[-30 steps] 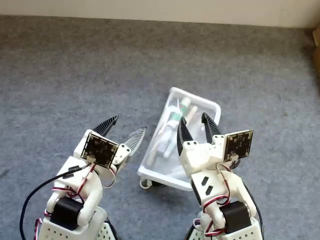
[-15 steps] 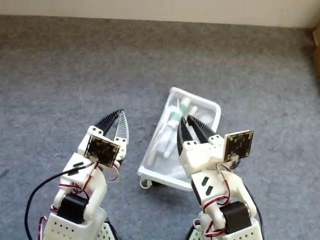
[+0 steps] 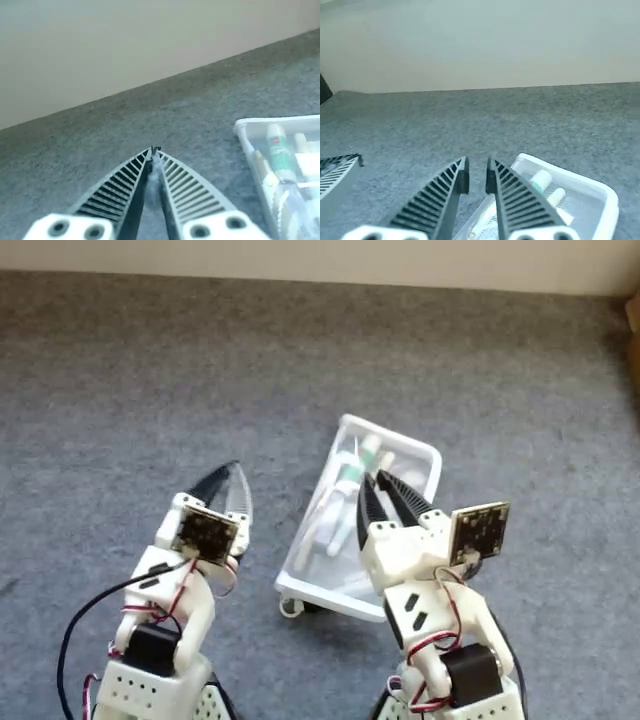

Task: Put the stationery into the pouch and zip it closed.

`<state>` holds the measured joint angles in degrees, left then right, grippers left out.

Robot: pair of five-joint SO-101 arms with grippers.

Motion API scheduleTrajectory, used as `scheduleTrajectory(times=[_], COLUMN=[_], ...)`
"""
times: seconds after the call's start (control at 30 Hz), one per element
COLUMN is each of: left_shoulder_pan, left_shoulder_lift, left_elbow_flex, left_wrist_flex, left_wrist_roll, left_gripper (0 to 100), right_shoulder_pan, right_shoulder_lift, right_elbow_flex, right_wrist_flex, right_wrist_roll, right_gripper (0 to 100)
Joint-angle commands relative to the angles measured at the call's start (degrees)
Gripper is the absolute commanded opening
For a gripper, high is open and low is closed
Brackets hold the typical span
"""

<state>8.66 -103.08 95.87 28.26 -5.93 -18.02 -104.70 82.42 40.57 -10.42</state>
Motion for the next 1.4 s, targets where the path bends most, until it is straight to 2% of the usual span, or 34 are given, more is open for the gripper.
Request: scheduleTrajectory(times=[0.0,0.07,0.17,0.3,0.47,0.63,0.87,1.03,1.23,1.37], left_shoulder_pan=[-6.9,-8.5,-8.9,-8.7,-8.7,-8.7,-8.8,-9.0,-9.0,-9.0], left_shoulder_lift=[-0.7,-0.5,-0.8,-0.8,-0.7,-0.8,-0.4,-0.4,-0.7,-0.8], left_elbow_flex=[1.3,1.3,1.3,1.3,1.3,1.3,1.3,1.3,1.3,1.3], left_wrist_flex=[-1.0,-0.6,4.3,12.2,17.1,21.5,22.2,31.1,41.1,44.7], left_wrist_roll=[0.5,0.5,0.5,0.5,0.5,0.5,0.5,0.4,0.4,0.4], left_gripper=[1,1,1,1,1,1,1,1,1,1], right_shoulder_pan=[6.2,9.3,12.1,13.9,14.5,14.5,14.5,14.5,14.5,14.5], right_shoulder_lift=[-0.7,-0.7,-0.7,-0.7,-0.4,-0.5,-0.5,-0.4,-0.5,-0.5], right_elbow_flex=[1.5,4.5,9.6,14.5,19.2,20.4,20.4,20.4,20.4,20.4], right_wrist_flex=[-1.5,-1.5,-1.5,-1.5,-1.5,5.7,19.6,30.5,30.9,30.9], right_wrist_roll=[0.4,0.4,0.4,0.4,0.4,0.4,0.6,0.7,0.7,0.7], right_gripper=[5.5,5.5,5.5,5.5,5.5,5.5,5.5,5.5,5.5,5.5])
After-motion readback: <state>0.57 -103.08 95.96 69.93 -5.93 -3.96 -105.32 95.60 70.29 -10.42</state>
